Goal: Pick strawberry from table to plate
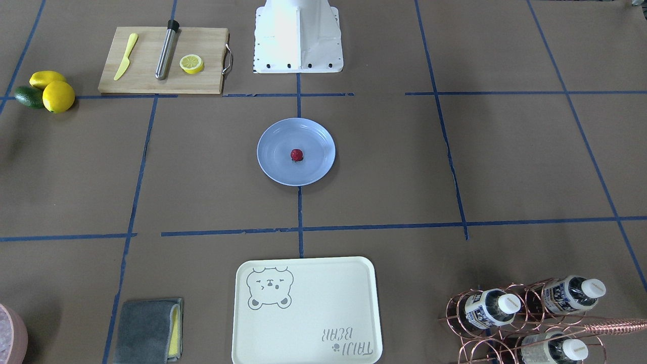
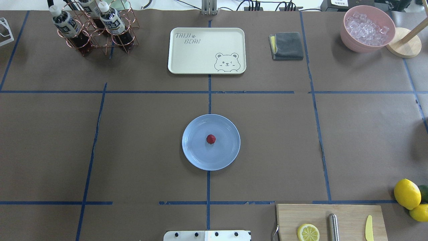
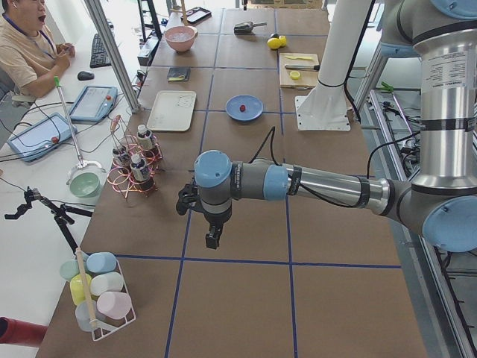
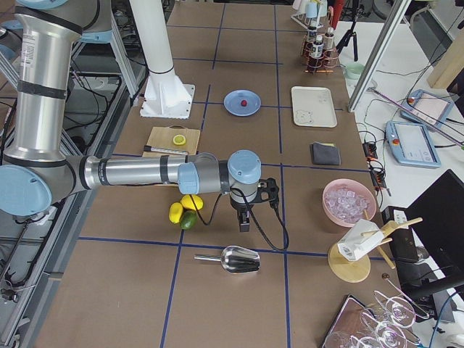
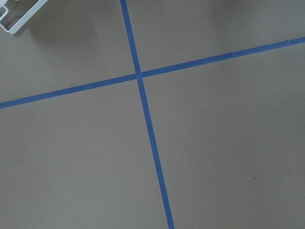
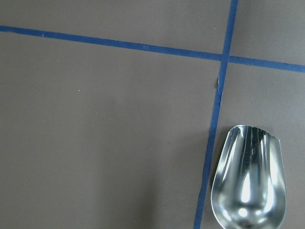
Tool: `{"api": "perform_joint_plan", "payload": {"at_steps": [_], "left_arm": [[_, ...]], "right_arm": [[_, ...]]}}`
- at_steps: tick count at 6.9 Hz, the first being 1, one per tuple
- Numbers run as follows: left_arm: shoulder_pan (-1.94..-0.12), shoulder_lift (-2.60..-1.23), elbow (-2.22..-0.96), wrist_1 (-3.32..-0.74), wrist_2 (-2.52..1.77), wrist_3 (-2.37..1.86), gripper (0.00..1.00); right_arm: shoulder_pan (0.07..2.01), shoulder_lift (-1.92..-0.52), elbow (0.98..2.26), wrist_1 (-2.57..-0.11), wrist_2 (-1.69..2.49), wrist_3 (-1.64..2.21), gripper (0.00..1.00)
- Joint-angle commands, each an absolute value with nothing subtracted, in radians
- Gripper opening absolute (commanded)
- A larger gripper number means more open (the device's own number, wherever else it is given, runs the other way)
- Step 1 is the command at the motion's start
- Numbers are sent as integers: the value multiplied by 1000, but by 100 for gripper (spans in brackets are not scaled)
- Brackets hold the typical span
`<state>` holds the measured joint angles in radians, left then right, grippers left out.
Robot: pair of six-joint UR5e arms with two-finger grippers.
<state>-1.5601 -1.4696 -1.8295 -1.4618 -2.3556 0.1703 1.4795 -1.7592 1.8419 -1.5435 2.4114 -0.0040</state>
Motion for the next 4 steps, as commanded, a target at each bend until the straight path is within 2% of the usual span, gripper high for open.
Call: {"api": "perform_joint_plan", "payload": {"at_steps": [1, 4], "left_arm": [[-1560, -1470, -1822, -1488, -2362, 169, 100], [-1560, -1467, -1789, -1566, -2365, 166, 100]], "right_arm": [[1474, -1759, 1845, -1549, 2410, -8, 100], [1470, -1758, 1844, -1549, 2408, -8, 100]]}}
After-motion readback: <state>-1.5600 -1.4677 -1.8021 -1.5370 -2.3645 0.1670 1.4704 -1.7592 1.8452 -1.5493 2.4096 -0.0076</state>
